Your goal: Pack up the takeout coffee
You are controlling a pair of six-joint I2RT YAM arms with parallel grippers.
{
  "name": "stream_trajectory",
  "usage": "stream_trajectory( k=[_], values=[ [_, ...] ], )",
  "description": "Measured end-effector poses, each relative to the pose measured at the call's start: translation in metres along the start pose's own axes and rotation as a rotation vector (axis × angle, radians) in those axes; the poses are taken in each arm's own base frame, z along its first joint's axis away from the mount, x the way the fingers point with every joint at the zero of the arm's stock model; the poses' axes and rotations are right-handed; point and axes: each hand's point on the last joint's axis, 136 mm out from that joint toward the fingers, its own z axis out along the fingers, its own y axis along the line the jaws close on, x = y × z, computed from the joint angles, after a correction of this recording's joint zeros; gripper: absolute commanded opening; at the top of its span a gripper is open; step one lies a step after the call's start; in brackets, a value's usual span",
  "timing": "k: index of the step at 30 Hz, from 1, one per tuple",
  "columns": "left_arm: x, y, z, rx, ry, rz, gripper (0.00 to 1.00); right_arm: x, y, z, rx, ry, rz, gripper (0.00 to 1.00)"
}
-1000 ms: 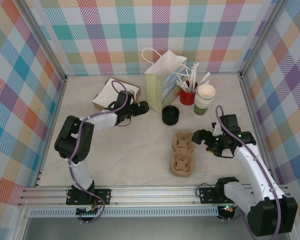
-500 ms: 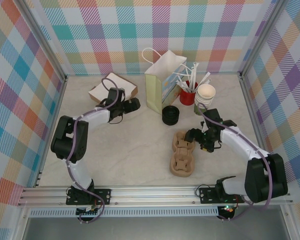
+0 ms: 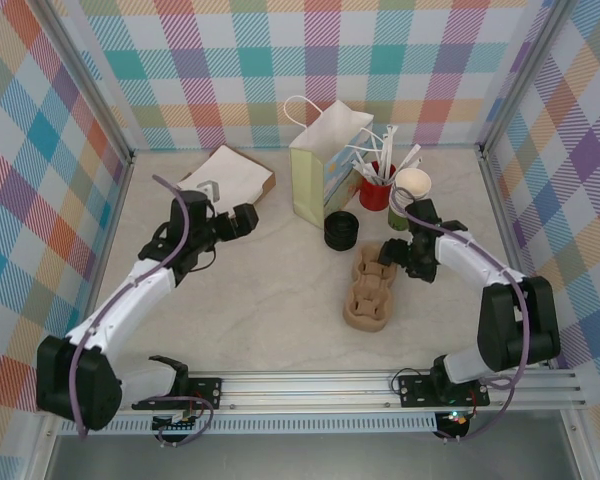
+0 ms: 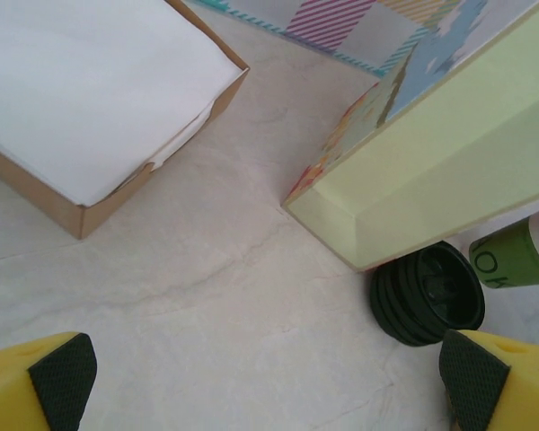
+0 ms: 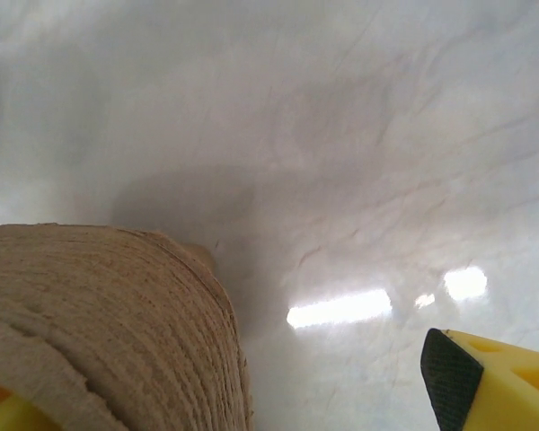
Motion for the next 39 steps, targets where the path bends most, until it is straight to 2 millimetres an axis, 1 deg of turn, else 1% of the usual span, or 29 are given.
stream_trajectory(
  k=[6, 8, 10, 13, 16, 18, 20, 22, 24, 26, 28, 30, 34, 36, 39],
  values=[
    [0.008, 0.006, -0.034, -0.019, -0.012, 0.003, 1.0, -0.034, -0.005, -0.001, 0.033, -0.07, 0.011, 0.89],
    [0.009, 0.007, -0.044, -0.019, -0.03, 0.003, 1.0, -0.039, -0.003, -0.005, 0.024, -0.094, 0.004, 0.9],
    [0.012, 0.009, -0.053, -0.012, -0.047, -0.003, 1.0, -0.042, 0.0, -0.012, 0.003, -0.114, -0.006, 0.91],
    [0.02, 0.013, -0.062, 0.002, -0.066, -0.027, 1.0, -0.043, 0.007, -0.034, -0.046, -0.157, -0.032, 0.91],
    [0.028, 0.016, -0.068, 0.015, -0.074, -0.065, 1.0, -0.037, 0.011, -0.061, -0.089, -0.186, -0.062, 0.91],
    [0.032, 0.017, -0.07, 0.023, -0.074, -0.095, 1.0, -0.032, 0.013, -0.081, -0.114, -0.205, -0.079, 0.91],
    [0.034, 0.016, -0.07, 0.032, -0.069, -0.127, 1.0, -0.033, 0.014, -0.106, -0.145, -0.234, -0.089, 0.9],
    [0.035, 0.014, -0.07, 0.043, -0.064, -0.144, 1.0, -0.044, 0.013, -0.132, -0.174, -0.274, -0.069, 0.88],
    [0.035, 0.013, -0.07, 0.053, -0.059, -0.156, 1.0, -0.063, 0.009, -0.157, -0.196, -0.326, -0.032, 0.83],
    [0.036, 0.013, -0.069, 0.054, -0.053, -0.162, 1.0, -0.083, 0.005, -0.176, -0.213, -0.369, 0.005, 0.81],
    [0.038, 0.013, -0.068, 0.053, -0.043, -0.167, 1.0, -0.101, 0.002, -0.186, -0.221, -0.389, 0.035, 0.78],
    [0.041, 0.013, -0.066, 0.053, -0.031, -0.168, 1.0, -0.119, 0.005, -0.187, -0.23, -0.387, 0.051, 0.73],
    [0.042, 0.012, -0.066, 0.056, -0.02, -0.168, 1.0, -0.148, 0.014, -0.172, -0.233, -0.346, 0.064, 0.66],
    [0.043, 0.013, -0.066, 0.053, -0.016, -0.167, 1.0, -0.157, 0.015, -0.16, -0.223, -0.319, 0.069, 0.63],
    [0.046, 0.015, -0.066, 0.043, -0.004, -0.165, 1.0, -0.166, 0.015, -0.145, -0.205, -0.277, 0.073, 0.59]
  ],
)
